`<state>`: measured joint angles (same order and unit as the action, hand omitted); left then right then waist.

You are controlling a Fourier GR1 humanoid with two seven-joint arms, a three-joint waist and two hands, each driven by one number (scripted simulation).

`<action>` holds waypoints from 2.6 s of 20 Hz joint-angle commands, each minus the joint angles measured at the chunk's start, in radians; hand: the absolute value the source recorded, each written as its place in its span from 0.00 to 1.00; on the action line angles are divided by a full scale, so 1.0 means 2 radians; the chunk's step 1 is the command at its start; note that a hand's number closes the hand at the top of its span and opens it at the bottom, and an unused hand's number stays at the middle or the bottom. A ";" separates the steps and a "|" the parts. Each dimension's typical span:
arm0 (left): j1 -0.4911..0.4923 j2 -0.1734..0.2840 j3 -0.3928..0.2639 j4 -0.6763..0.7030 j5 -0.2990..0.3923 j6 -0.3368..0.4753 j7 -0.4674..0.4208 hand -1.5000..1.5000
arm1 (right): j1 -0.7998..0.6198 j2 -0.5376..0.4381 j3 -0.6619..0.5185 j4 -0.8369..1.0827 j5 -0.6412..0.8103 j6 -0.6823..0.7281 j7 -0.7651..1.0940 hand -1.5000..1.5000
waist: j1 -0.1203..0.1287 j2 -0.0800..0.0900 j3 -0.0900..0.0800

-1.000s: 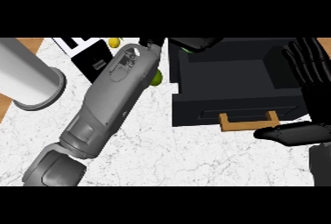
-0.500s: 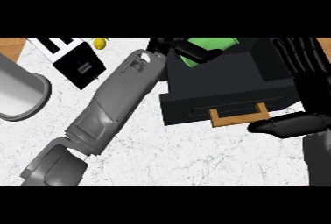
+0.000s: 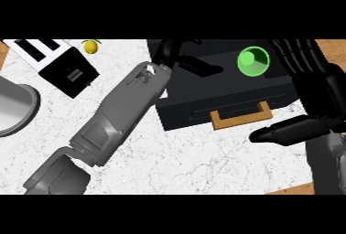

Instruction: Pick up the cup, place it into the drawer and close the drawer

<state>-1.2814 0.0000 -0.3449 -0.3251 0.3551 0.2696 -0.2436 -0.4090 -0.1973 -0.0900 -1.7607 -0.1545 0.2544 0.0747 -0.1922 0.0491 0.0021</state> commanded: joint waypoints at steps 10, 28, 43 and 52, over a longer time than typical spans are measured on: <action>0.015 0.000 0.031 -0.050 0.114 0.008 -0.114 0.00 | 0.003 -0.034 0.108 -0.003 -0.084 0.168 0.053 1.00 | 0.006 -0.006 -0.002; 0.067 0.000 0.053 -0.061 0.158 -0.007 -0.158 0.00 | 0.053 -0.063 0.231 0.156 0.287 0.077 -0.029 0.00 | 0.103 -0.021 -0.001; 0.157 0.062 0.055 -0.165 0.163 -0.066 -0.137 0.00 | -0.162 -0.040 0.141 0.559 0.332 -0.032 -0.209 1.00 | 0.160 -0.013 0.001; 0.208 0.084 0.040 -0.203 0.160 -0.096 -0.127 0.00 | -0.246 -0.083 0.060 0.639 0.297 -0.070 -0.220 1.00 | 0.186 -0.006 0.002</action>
<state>-0.8987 0.1555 -0.2509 -0.7025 0.6792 0.0978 -0.5038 -0.7710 -0.3209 0.1041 -0.5719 0.4453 0.1932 -0.4049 0.1417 0.0230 0.0072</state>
